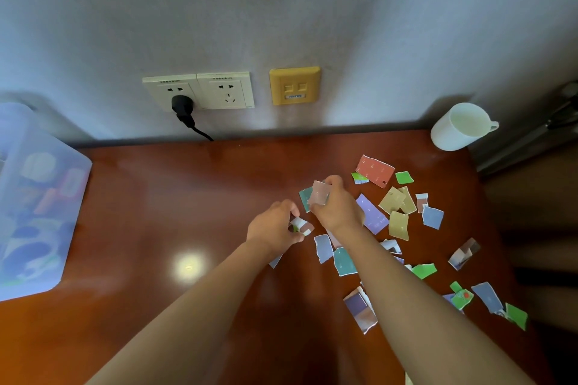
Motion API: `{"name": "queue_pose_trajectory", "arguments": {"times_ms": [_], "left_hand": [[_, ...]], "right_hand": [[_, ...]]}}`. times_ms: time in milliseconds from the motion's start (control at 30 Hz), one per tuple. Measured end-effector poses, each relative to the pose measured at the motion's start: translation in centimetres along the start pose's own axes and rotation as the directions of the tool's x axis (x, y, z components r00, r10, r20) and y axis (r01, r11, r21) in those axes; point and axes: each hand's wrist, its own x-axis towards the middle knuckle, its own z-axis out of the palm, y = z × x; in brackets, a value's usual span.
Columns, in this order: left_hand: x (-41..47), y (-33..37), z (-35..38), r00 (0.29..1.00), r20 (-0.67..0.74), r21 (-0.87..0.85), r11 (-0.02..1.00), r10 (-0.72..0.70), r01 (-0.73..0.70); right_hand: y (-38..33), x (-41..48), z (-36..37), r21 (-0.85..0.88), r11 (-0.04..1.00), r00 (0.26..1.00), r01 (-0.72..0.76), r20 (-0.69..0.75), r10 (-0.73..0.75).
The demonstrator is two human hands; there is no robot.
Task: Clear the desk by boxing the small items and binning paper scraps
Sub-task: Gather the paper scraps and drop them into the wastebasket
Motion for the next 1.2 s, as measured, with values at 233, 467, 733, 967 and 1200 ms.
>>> {"name": "queue_pose_trajectory", "arguments": {"times_ms": [233,467,733,967,1200], "left_hand": [[0.3,0.5,0.0,1.0,0.008,0.024,1.0,-0.007,0.007],[0.3,0.5,0.6,0.999,-0.045,-0.029,1.0,-0.006,0.005],[0.9,0.3,0.5,0.997,-0.026,-0.26,0.963,-0.075,0.066],[0.3,0.3,-1.0,0.97,-0.001,-0.524,0.827,-0.242,0.206],[-1.7,-1.7,-1.0,0.963,-0.034,-0.449,0.865,-0.267,0.224]], "right_hand": [[-0.9,1.3,-0.4,-0.096,0.994,0.998,-0.058,0.023,0.061],[-0.6,1.3,-0.1,-0.111,0.987,0.993,-0.116,-0.014,0.115],[-0.9,1.0,0.1,-0.069,0.997,0.999,-0.036,-0.032,0.034],[-1.8,-0.2,0.1,0.44,0.876,0.976,-0.199,0.165,0.139],[-2.9,-3.3,1.1,0.57,0.702,0.9,-0.427,0.344,0.268]]}}
